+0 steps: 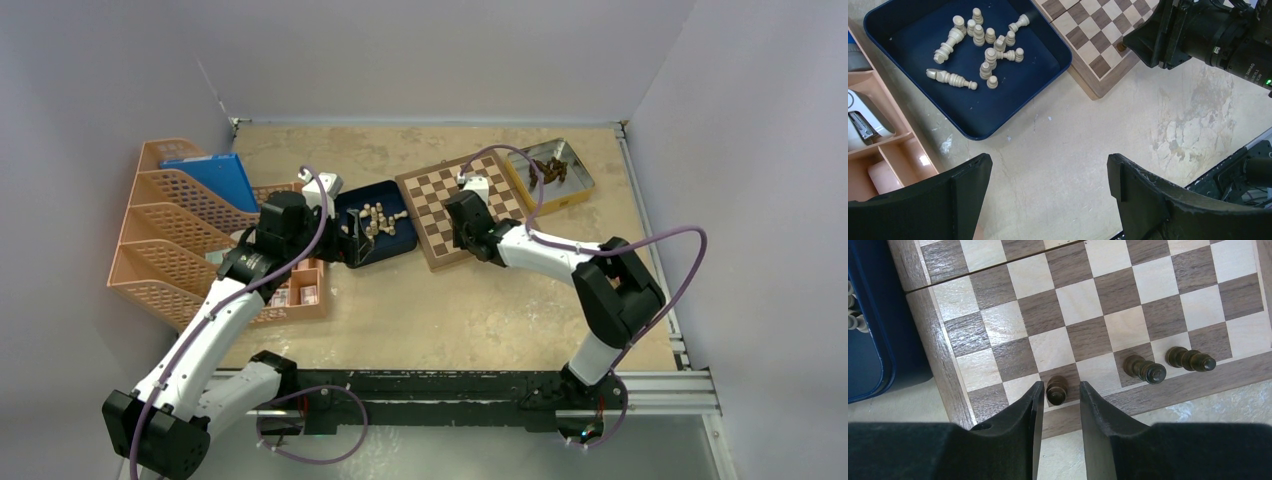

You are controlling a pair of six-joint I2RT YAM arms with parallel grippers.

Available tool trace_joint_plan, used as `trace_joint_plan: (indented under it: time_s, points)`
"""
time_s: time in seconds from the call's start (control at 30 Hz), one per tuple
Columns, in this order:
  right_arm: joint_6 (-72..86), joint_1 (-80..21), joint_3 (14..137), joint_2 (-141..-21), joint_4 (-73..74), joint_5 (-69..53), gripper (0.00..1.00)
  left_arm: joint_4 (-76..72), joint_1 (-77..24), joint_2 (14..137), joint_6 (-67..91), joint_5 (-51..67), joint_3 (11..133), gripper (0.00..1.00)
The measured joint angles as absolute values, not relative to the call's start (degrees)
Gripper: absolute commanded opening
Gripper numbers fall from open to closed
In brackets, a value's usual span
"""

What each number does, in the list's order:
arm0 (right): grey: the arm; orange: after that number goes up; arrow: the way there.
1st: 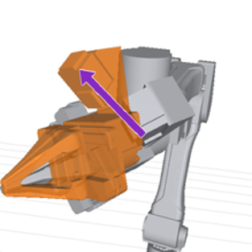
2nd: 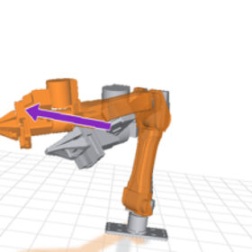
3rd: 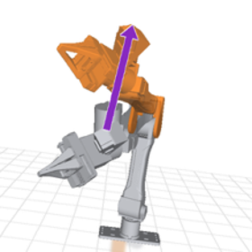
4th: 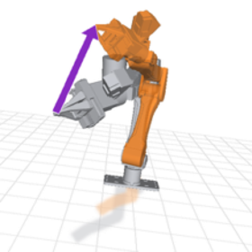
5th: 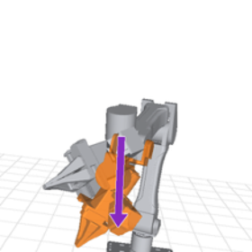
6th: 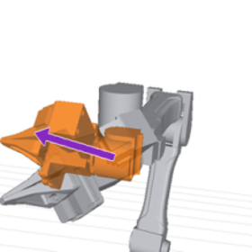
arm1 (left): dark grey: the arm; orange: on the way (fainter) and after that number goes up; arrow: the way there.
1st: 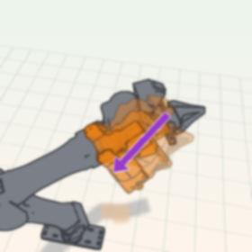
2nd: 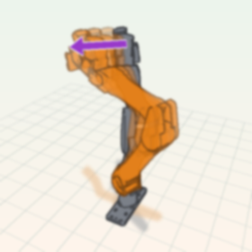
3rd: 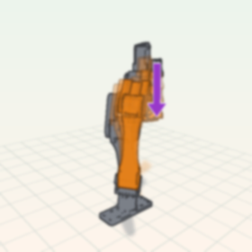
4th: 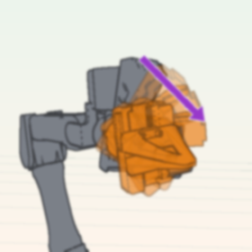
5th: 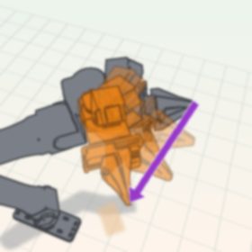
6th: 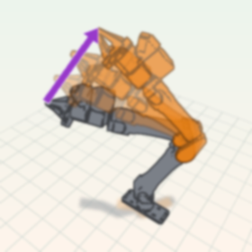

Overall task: Set up the chess pieces on the board
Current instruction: Place the chess piece on the chessboard.

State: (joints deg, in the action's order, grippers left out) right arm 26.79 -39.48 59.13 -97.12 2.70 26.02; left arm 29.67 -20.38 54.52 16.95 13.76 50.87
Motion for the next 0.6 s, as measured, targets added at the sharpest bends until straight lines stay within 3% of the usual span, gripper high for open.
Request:
trace_joint_plan:
  time_s: [0.6]
  points:
    - [26.8,-37.0,71.8,-95.5,6.2,30.0,0.38,29.7,-20.4,55.0,16.9,13.8,50.9,0.86]
